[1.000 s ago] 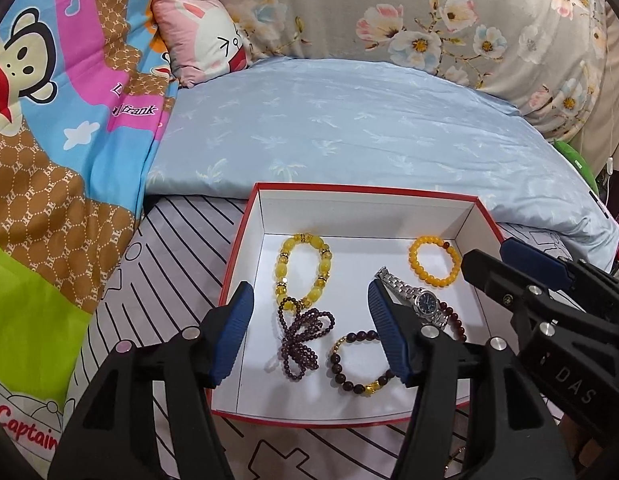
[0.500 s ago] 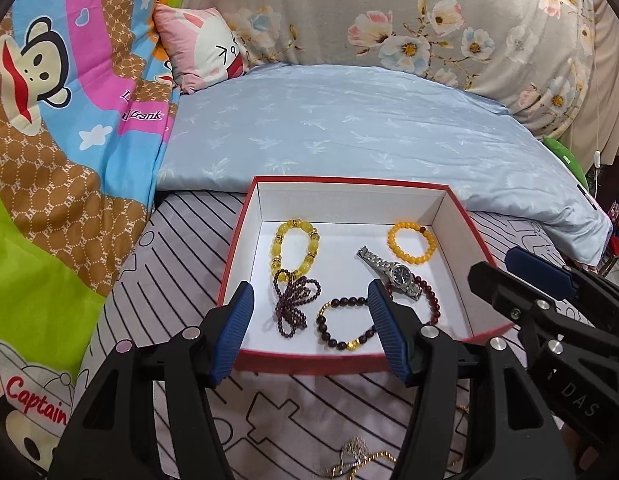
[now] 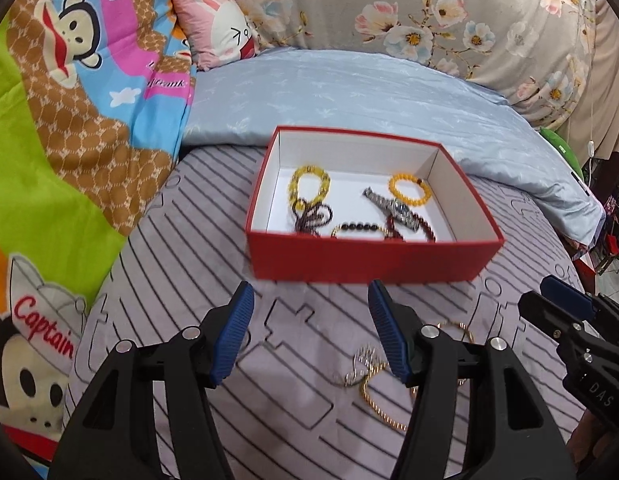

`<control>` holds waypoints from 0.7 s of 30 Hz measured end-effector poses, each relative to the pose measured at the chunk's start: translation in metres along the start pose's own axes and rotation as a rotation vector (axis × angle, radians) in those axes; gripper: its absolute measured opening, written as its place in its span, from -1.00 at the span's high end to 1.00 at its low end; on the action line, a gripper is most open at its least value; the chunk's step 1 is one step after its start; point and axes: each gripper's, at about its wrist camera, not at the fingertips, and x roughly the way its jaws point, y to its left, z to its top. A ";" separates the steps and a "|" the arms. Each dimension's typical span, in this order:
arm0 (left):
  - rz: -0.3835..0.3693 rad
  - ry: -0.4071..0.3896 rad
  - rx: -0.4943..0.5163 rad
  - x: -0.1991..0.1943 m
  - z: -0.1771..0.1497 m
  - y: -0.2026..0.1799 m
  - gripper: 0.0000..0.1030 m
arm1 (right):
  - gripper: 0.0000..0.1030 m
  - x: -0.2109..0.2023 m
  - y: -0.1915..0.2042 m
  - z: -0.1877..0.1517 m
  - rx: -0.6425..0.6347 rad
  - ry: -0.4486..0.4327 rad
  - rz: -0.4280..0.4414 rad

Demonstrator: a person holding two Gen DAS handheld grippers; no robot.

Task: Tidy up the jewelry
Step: 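Move both open grippers back toward the remaining jewelry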

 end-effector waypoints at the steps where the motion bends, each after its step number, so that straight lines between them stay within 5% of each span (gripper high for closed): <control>1: 0.001 0.007 0.000 -0.001 -0.005 0.001 -0.09 | 0.13 -0.002 -0.001 -0.006 0.004 0.007 -0.002; 21: -0.040 0.107 -0.049 -0.005 -0.075 -0.006 -0.09 | 0.13 0.003 -0.010 -0.073 0.045 0.111 -0.012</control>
